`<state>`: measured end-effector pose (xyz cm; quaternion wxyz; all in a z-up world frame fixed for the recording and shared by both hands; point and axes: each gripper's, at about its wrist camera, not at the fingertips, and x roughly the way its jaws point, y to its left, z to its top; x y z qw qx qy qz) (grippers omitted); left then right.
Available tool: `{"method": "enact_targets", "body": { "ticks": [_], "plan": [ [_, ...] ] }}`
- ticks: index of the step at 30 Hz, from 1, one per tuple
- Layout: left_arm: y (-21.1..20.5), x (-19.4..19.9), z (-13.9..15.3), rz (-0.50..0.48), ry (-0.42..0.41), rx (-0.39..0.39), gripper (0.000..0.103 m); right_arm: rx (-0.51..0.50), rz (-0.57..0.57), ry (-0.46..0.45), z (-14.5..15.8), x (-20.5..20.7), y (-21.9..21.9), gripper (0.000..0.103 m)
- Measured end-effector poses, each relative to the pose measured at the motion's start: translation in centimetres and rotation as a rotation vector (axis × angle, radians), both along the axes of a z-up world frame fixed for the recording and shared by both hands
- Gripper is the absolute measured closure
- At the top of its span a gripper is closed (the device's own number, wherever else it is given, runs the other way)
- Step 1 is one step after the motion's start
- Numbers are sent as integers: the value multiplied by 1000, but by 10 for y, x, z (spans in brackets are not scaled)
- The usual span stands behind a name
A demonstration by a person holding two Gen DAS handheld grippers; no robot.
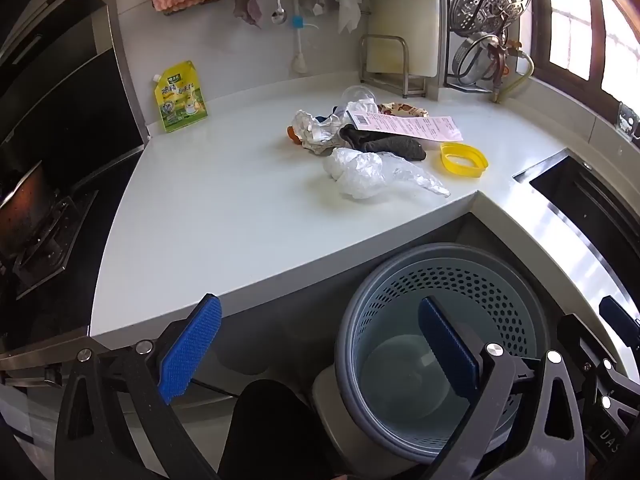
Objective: Collect trash
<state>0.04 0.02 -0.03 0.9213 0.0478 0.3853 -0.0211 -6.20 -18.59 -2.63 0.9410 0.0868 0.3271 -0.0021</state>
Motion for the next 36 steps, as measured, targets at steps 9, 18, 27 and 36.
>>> {"method": "enact_targets", "body": {
  "ticks": [9, 18, 27, 36],
  "plan": [
    [-4, -3, 1, -1, -9, 8, 6, -4, 0, 1, 0, 0, 0, 25],
    [4, -2, 2, 3, -13, 0, 6, -3, 0, 1, 0, 0, 0, 25],
    [3, -2, 4, 5, -16, 1, 6, -4, 1, 2, 0, -1, 0, 25],
    [3, -2, 4, 5, -17, 1, 6, -3, 2, 2, 0, -1, -1, 25]
  ]
}}
